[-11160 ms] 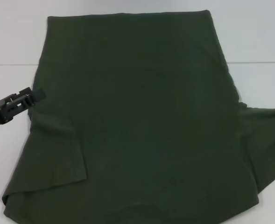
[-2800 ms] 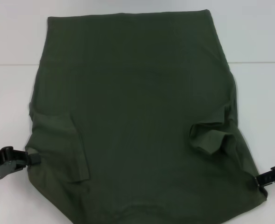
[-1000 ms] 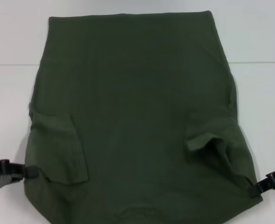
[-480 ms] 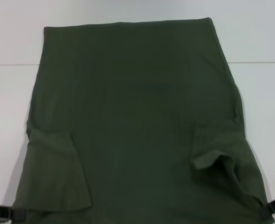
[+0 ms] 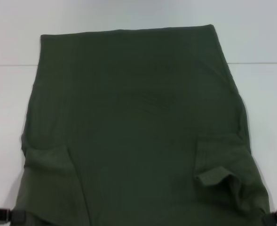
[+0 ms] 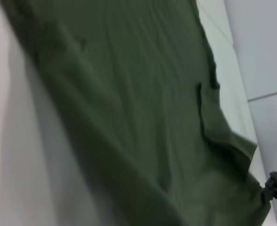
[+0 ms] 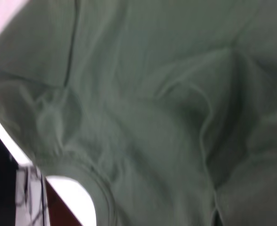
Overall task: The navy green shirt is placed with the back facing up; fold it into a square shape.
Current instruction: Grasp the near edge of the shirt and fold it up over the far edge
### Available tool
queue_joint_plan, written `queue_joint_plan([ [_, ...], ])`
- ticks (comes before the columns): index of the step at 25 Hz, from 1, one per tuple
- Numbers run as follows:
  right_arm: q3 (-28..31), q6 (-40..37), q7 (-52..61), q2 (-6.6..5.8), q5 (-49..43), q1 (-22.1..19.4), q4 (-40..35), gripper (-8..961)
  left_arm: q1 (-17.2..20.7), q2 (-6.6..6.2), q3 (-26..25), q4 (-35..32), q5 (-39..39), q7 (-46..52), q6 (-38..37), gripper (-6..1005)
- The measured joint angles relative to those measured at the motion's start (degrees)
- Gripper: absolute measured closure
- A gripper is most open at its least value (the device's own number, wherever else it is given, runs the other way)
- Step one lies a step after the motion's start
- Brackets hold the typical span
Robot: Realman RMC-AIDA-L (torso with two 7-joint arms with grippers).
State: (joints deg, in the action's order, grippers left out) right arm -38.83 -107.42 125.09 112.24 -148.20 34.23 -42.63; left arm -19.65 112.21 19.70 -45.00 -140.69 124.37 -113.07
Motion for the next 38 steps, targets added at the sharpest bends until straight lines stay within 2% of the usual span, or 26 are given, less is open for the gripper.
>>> queue_joint_plan([
  [7,5.1,0.3,-0.3,-1.10,6.8,1.1,0.2,931,-5.8,0.13,-3.5,0.8,0.3,3.6,1.9,993],
  [11,7.4,1.6,1.2,-2.10,10.3,1.8,0.2,929,-9.9,-0.34,-4.5,1.4,1.3,7.0,3.9,993],
  [15,10.0,5.5,3.6,-2.88,14.8,2.4,0.1,927,-13.4,-1.20,-4.2,1.9,2.5,11.0,8.5,993],
  [18,10.5,11.8,5.4,-3.06,18.7,3.1,0.4,925,-16.4,-1.82,-3.8,3.2,2.5,13.2,14.2,993],
  [21,10.1,21.3,5.5,-2.14,21.1,4.4,1.8,923,-19.3,-1.82,-3.0,5.3,2.4,14.4,22.6,993],
  [24,8.9,32.5,3.8,-0.41,21.2,6.3,4.9,922,-21.4,-1.12,0.0,8.8,2.1,14.9,33.7,993],
  [28,3.4,48.3,2.6,2.07,21.1,8.5,9.3,919,-22.9,1.10,5.2,11.7,1.9,15.3,46.4,992],
  [30,-1.5,58.0,2.7,4.02,20.9,9.3,10.5,918,-23.0,2.56,7.6,11.4,1.8,15.9,51.5,992],
  [35,-5.7,65.6,3.0,5.80,20.8,9.8,10.5,916,-23.0,3.54,8.8,10.3,2.3,16.3,57.1,992],
  [38,-5.6,67.8,3.2,5.84,21.3,9.9,10.3,914,-22.7,3.55,8.3,8.8,3.4,16.4,57.8,992],
])
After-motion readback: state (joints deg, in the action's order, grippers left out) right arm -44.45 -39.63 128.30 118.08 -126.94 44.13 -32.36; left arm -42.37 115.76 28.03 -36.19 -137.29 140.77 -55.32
